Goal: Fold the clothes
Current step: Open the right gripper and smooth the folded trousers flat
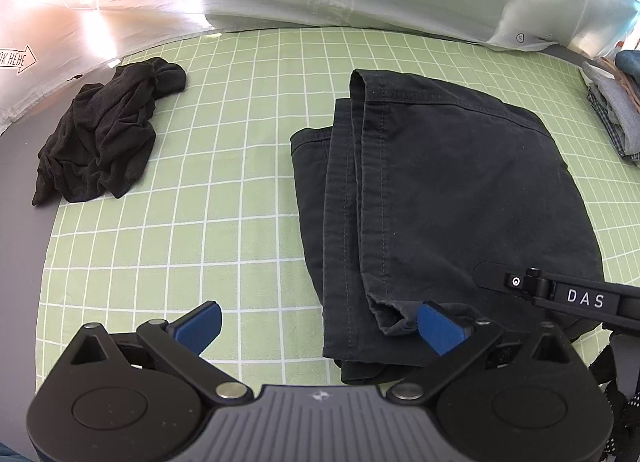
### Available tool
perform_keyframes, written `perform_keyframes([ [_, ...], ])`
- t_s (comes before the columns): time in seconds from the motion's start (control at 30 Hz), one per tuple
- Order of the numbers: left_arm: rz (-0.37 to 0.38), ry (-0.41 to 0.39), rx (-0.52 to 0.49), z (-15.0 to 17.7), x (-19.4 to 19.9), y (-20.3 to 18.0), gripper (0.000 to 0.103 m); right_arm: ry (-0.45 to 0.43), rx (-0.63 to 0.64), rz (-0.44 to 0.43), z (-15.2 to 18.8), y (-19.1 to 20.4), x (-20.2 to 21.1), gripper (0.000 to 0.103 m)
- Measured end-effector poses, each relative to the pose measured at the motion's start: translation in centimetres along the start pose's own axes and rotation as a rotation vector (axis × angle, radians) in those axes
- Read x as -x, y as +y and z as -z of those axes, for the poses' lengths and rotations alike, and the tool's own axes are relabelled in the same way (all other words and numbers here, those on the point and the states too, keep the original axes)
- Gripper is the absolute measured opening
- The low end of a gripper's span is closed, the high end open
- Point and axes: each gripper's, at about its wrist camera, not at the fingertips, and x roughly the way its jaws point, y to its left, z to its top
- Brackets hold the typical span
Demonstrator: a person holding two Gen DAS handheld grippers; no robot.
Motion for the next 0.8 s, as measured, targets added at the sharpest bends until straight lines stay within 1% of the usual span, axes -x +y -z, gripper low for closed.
perform_keyframes([
  [0.03, 0.007, -0.007, 0.004, -0.2, 0.2, 0.1, 0.103, -0.009, 0.034, 0.024, -0.5, 0.5, 0.0, 0.047],
  [0.17, 0.011, -0.035, 0.008, -1.5, 0.2, 0.0, 0.103, -0.063, 0.090, 0.089, -2.2, 1.0, 0.7, 0.052],
  [0.2, 0.008, -0.037, 0.006, -1.7, 0.0, 0.0, 0.103, -0.075, 0.099, 0.116, -2.6, 1.1, 0.8, 0.058],
  [0.23, 0.004, -0.034, 0.002, -2.0, -0.3, -0.2, 0.103, -0.084, 0.106, 0.146, -2.9, 0.8, 1.1, 0.068],
  [0.3, 0.002, -0.025, -0.009, -2.3, -1.0, -0.5, 0.103, -0.101, 0.120, 0.205, -3.3, 0.2, 1.7, 0.076],
  [0.37, 0.012, -0.016, -0.021, -2.6, -1.7, -0.9, 0.103, -0.110, 0.121, 0.255, -3.5, -0.8, 2.6, 0.078],
  [0.4, 0.016, -0.010, -0.028, -2.8, -2.0, -1.1, 0.103, -0.114, 0.121, 0.280, -3.7, -1.4, 3.1, 0.084],
  [0.43, 0.017, -0.003, -0.036, -3.0, -2.4, -1.4, 0.103, -0.112, 0.121, 0.305, -3.9, -1.9, 3.1, 0.092],
  [0.5, 0.013, 0.012, -0.052, -3.4, -3.4, -1.8, 0.103, -0.107, 0.121, 0.354, -4.5, -2.8, 3.1, 0.100],
  [0.6, 0.008, 0.037, -0.069, -4.0, -4.9, -2.0, 0.103, -0.091, 0.118, 0.417, -5.4, -4.2, 2.7, 0.101],
  [0.73, 0.001, 0.078, -0.069, -4.8, -7.1, -1.5, 0.103, -0.043, 0.098, 0.443, -6.9, -6.2, 1.4, 0.101],
  [0.8, -0.012, 0.096, -0.074, -5.2, -8.2, -1.2, 0.103, -0.020, 0.113, 0.466, -7.7, -6.8, 0.5, 0.102],
])
